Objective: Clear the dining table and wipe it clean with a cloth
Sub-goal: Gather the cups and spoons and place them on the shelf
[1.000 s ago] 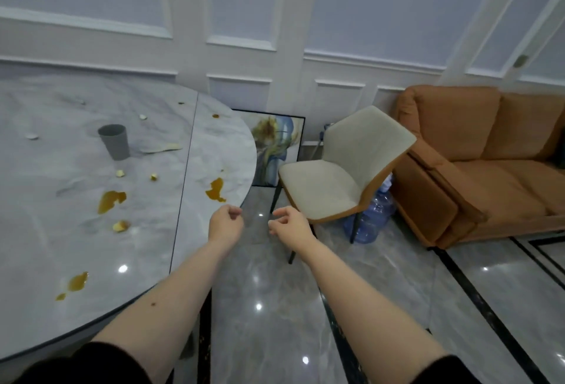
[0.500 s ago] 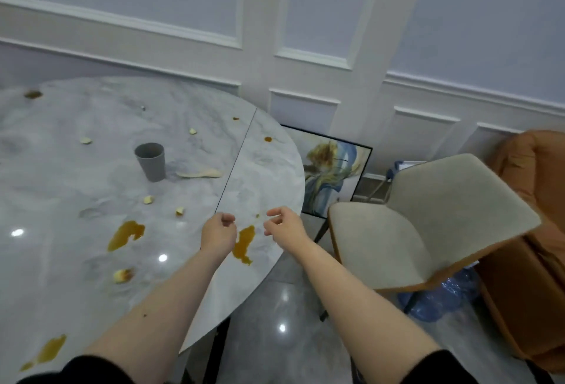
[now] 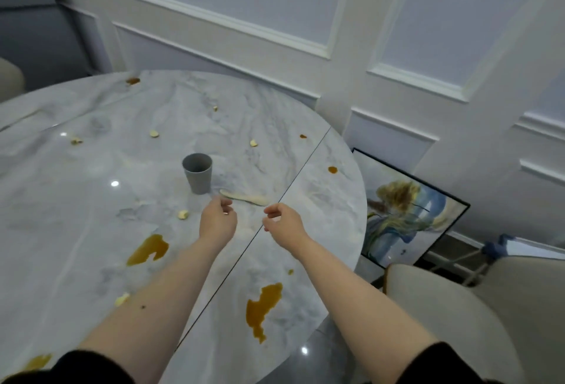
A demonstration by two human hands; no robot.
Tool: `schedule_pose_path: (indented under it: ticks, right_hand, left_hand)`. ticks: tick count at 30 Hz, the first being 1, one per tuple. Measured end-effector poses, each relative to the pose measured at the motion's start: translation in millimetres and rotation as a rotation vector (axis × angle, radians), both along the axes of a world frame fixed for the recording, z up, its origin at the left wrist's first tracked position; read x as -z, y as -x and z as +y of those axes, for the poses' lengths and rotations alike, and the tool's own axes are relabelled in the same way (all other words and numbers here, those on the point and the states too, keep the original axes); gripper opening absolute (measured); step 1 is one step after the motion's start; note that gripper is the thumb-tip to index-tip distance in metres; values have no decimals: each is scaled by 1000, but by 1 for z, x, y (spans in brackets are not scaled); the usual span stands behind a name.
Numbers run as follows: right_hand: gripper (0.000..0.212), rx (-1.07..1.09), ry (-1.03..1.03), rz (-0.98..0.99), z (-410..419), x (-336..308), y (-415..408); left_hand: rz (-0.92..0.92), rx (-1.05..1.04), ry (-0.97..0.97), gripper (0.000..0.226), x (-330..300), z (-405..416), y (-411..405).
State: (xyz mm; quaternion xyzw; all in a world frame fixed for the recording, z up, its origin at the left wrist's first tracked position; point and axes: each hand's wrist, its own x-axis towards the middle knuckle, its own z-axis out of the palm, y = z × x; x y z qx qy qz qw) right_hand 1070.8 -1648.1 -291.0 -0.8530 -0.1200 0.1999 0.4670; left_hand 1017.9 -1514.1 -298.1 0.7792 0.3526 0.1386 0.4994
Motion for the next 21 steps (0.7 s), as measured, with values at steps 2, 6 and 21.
schedule_pose_path:
  ticks: [2,6,21]
  right_hand:
    - [25,-39,30,-30,15,6,-14]
    - [26,-75,73,-42,50,22,-42]
    - [40,-421,703,-381,126,91,-123]
  left_hand:
    - [-9,-34,2,24,3,16,-12]
    - [-7,-101,19,37,12,44,-33]
    - [-81,-436,176,111,75,116,-114]
